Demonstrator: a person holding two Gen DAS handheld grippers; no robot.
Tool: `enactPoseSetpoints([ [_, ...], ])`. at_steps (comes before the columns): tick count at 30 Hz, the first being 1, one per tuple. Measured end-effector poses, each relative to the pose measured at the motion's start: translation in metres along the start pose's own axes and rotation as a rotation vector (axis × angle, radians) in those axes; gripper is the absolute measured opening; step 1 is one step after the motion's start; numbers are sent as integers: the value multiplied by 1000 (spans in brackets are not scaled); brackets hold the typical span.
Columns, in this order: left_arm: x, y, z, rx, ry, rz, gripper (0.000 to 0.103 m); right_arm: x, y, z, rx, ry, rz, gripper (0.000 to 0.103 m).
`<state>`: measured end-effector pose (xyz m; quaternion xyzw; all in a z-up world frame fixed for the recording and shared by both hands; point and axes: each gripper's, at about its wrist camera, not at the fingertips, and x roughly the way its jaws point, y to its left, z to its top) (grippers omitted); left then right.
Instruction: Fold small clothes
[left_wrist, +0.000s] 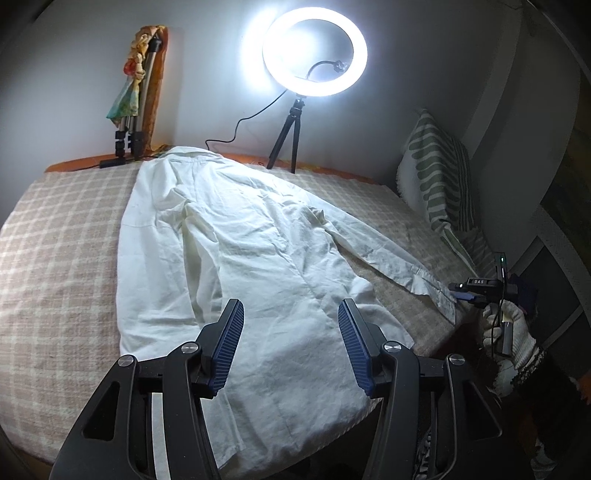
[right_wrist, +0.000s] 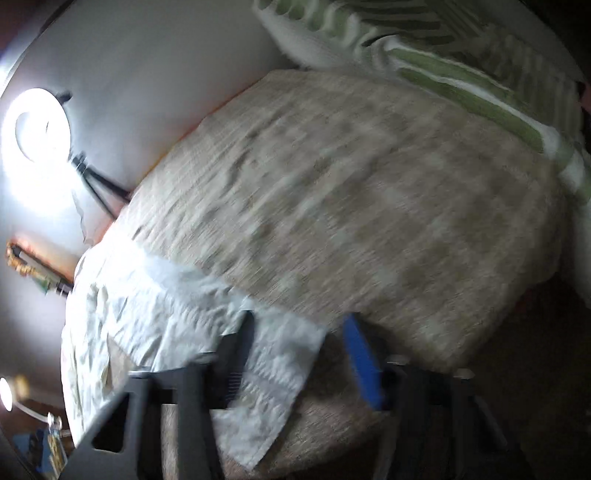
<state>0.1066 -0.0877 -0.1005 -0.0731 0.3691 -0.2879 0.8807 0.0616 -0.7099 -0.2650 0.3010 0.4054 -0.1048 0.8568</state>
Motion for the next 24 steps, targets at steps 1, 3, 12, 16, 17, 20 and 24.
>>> enactPoseSetpoints([
  [1,2,-1,-1,-1,3,-5,52,2,4,-1,-13,8,-1,32],
  [3,8,-2,-2,-2,13,-15,52,3,11,-5,-55,22,-4,7],
  [12,35,-6,-17,-58,66,-96,52,-43,65,-21,-167,-71,83,1],
  [16,47,-3,-24,-127,84,-140,52,-70,117,-42,-280,-103,171,1],
  [17,48,-2,-25,-138,86,-145,52,-77,135,-49,-322,-109,195,1],
  [20,51,2,-29,-179,81,-161,52,-92,185,-80,-459,-103,280,1],
  [24,49,10,-31,-228,67,-178,52,-92,249,-139,-698,-24,348,1],
])
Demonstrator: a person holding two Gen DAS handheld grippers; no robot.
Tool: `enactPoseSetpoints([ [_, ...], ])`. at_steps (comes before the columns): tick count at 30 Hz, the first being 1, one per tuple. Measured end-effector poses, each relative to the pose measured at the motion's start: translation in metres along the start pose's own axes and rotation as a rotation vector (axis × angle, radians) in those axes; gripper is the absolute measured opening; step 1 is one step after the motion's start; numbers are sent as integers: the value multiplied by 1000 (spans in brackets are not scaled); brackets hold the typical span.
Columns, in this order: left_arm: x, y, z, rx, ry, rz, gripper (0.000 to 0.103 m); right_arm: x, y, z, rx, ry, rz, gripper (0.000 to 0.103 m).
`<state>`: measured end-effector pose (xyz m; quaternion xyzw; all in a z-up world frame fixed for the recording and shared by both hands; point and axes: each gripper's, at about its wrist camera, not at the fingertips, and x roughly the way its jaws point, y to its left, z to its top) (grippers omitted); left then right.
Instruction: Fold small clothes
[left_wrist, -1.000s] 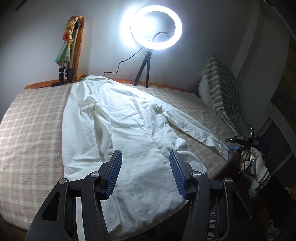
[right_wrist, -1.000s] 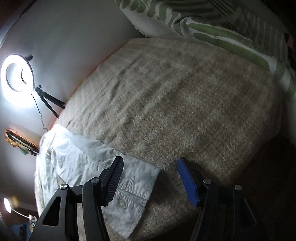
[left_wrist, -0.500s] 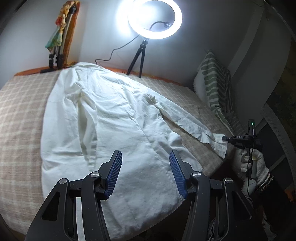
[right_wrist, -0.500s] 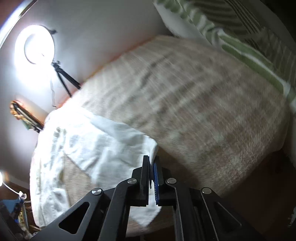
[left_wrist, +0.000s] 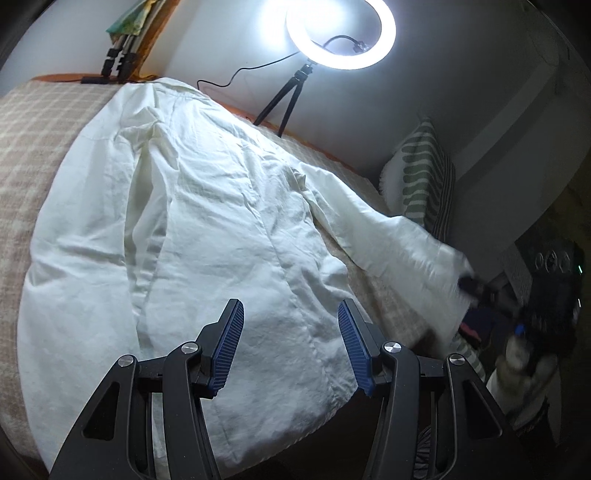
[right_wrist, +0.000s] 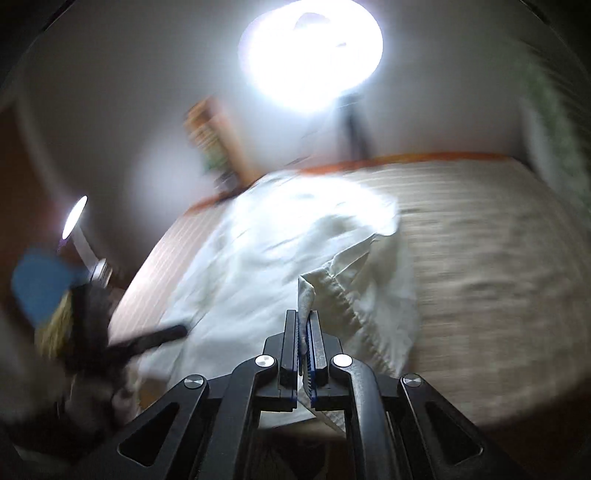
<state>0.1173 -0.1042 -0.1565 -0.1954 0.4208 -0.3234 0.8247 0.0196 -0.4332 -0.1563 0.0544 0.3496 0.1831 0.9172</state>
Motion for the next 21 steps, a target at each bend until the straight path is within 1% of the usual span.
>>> enactPoseSetpoints([
  [4,2,5,-4,-24,4,-13,52,41,54,-29,-178,154,62,1],
  [7,9,6,-10,-27,27,-17,52,68,63,-48,-232,245,69,1],
  [8,11,5,-13,-25,37,-21,52,73,62,-51,-232,276,91,3],
  [9,14,4,-15,-25,47,-25,52,74,61,-52,-232,292,100,7],
  [10,18,3,-18,-23,60,-31,52,74,59,-50,-232,295,89,11],
  [11,22,1,-22,-19,75,-38,52,71,55,-45,-224,290,93,29],
  [12,27,-1,-26,-14,91,-45,52,66,51,-37,-207,272,110,38],
  [13,30,-4,-28,-9,103,-54,52,63,51,-27,-190,251,117,37],
  [15,38,-9,-32,7,126,-62,52,59,38,-3,-154,210,134,38],
  [17,47,-14,-36,28,148,-58,52,62,26,26,-122,174,112,38],
  [19,53,-16,-39,59,156,-36,52,78,12,58,-91,161,73,38],
  [21,54,-19,-39,86,148,-25,52,102,-1,90,-61,162,38,38],
])
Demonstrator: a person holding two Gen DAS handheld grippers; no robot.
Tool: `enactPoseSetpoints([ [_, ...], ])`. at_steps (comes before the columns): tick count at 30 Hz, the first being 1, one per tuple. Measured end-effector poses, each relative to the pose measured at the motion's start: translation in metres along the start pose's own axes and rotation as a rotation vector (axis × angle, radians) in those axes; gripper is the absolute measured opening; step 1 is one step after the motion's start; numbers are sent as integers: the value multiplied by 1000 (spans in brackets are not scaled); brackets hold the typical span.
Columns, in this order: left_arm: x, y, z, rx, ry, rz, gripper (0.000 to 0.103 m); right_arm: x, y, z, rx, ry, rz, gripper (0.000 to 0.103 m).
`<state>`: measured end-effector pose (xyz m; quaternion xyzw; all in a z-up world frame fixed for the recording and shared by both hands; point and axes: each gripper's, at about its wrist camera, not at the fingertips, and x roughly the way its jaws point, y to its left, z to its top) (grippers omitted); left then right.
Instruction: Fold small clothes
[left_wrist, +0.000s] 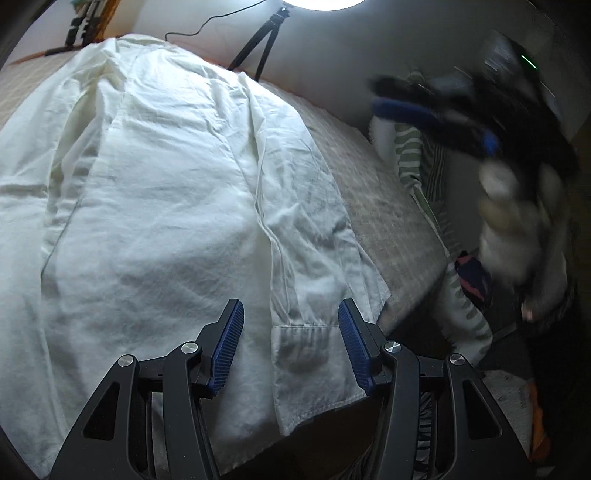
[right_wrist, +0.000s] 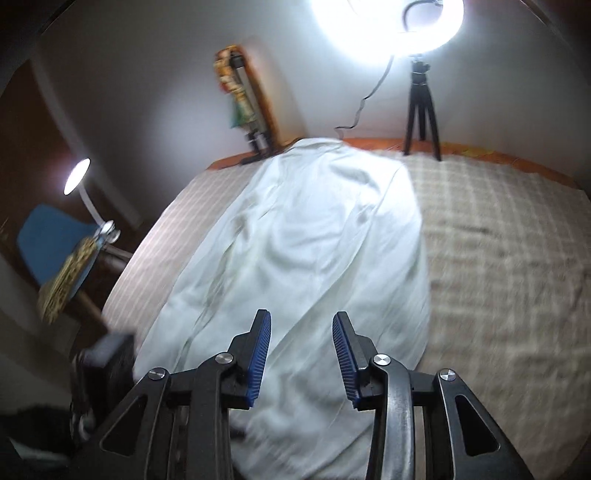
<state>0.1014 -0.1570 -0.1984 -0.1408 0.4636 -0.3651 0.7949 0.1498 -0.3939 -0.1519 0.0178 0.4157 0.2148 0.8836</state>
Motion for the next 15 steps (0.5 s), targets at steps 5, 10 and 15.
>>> enactPoseSetpoints([
  [5,0,-1,3,53,-24,49,52,72,-44,76,85,60,-86,38],
  [10,5,4,6,57,-43,24,49,143,-73,120,158,126,-173,38],
  [15,13,8,13,51,-23,-31,22,183,-89,140,170,167,-251,27],
])
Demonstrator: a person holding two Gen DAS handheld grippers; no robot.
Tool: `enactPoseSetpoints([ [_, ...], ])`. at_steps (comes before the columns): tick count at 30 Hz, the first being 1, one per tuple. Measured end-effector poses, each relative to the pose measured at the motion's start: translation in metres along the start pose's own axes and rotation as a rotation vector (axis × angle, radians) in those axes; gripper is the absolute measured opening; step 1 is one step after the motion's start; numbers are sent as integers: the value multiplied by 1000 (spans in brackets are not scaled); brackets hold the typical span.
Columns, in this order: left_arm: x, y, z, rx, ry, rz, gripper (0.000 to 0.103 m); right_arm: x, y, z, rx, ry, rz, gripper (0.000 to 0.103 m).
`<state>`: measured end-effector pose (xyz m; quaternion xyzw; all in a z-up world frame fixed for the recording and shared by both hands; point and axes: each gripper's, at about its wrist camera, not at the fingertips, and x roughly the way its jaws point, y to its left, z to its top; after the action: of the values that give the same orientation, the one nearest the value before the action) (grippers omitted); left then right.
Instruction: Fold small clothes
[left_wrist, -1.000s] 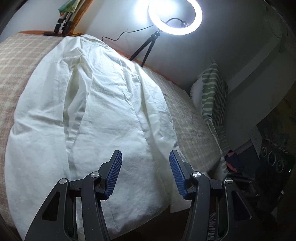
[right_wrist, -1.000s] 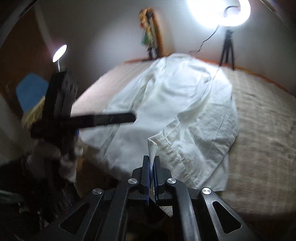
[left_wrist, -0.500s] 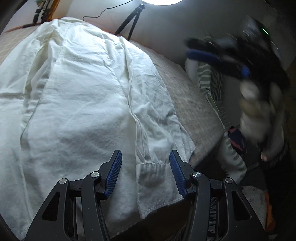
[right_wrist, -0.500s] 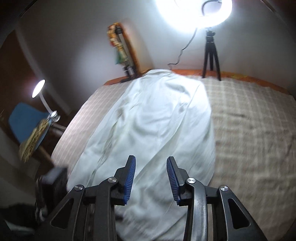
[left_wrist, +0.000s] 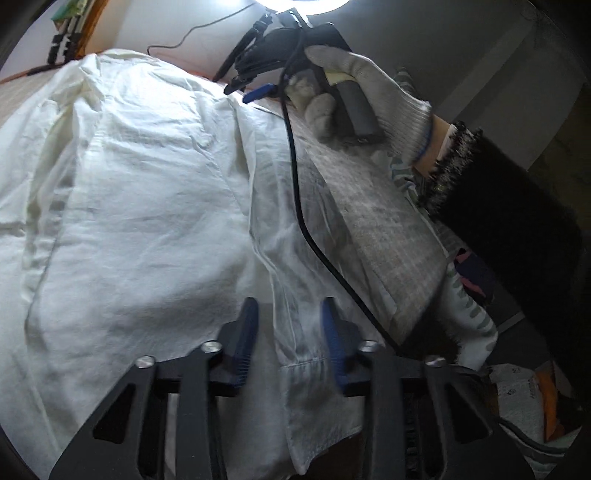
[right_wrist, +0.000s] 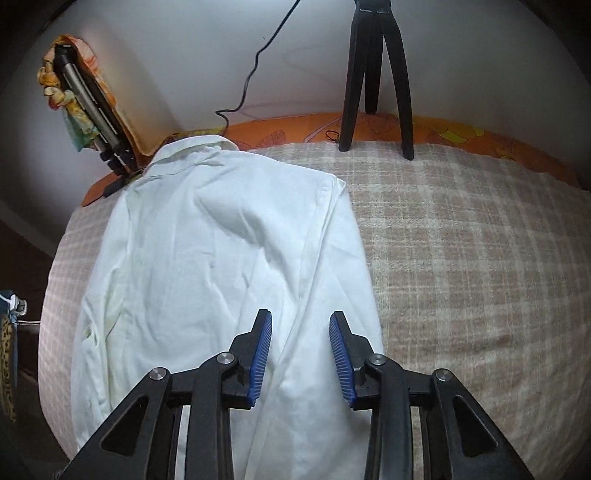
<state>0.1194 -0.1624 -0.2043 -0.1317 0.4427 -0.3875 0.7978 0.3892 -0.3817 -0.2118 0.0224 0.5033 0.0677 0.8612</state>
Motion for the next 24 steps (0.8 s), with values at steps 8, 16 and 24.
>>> enactPoseSetpoints([
  [8,0,0,-1,-16,0,-57,4,-2,0,9,-33,-25,-34,0],
  [16,-18,-5,-5,-18,-34,-68,3,-37,47,18,-126,-103,53,0],
  [24,-8,0,-8,-36,-11,8,3,26,79,10,-194,-11,35,5],
])
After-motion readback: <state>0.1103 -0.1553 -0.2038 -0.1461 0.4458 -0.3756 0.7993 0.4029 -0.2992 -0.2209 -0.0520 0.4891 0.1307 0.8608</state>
